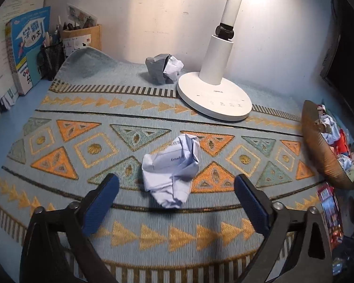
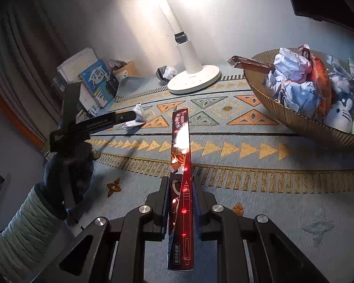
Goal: Organize objects
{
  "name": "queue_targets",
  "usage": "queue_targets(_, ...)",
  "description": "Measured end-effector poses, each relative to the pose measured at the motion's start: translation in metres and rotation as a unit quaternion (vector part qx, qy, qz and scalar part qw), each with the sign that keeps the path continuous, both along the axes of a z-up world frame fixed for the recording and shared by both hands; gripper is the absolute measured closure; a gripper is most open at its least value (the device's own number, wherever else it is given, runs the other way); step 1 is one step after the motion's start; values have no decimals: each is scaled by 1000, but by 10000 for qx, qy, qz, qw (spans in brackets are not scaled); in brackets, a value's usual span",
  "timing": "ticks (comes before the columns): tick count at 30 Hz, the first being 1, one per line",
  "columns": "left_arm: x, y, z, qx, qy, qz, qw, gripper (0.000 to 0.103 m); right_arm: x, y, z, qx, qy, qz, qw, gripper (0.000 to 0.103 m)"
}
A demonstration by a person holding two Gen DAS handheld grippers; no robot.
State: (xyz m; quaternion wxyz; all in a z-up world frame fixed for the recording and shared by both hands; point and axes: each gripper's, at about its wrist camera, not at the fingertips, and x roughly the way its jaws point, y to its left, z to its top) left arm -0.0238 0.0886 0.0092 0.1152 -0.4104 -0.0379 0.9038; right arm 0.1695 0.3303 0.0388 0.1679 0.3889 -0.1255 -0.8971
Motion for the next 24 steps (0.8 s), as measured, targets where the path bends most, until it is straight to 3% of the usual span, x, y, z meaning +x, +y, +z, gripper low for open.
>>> queue_targets(2,-14,6,-9,22,-402,-121,9991,73,-2,-2,-3,126,-61,-42,9999,86)
queue_targets(4,-12,5,-6,134,-306,-153,9993,76,-5,-1,-6,168,-104,-106,9997,86)
queue_targets(5,-8,4,-3,195,-325,-190,9991,90,-6,1,-7,110,-121,-105,9998,86)
queue_targets(9,17,15,24,473,-116,-388,9981,93,-2,6,1,-120,-20,-103,9999,86)
queue_targets(17,40,49,95,990,433,-976,9893,93,24,46,61,-423,847,-638,9935,86)
queue_targets(19,41,41,103,878,704,-818,9903,81,28,60,71,-392,926,-824,9915,86)
queue_targets(20,39,35,101,782,772,-619,9920,47,31,66,73,-423,940,-886,9907,86)
queue_targets(21,35,28,94,592,801,-333,9945,0,33,70,73,-473,954,-912,9901,86)
queue_targets(23,26,18,72,342,839,31,9959,1,36,76,69,-639,935,-898,9895,86)
queue_targets(24,18,19,56,244,568,46,9981,1,36,77,67,-713,910,-887,9893,86)
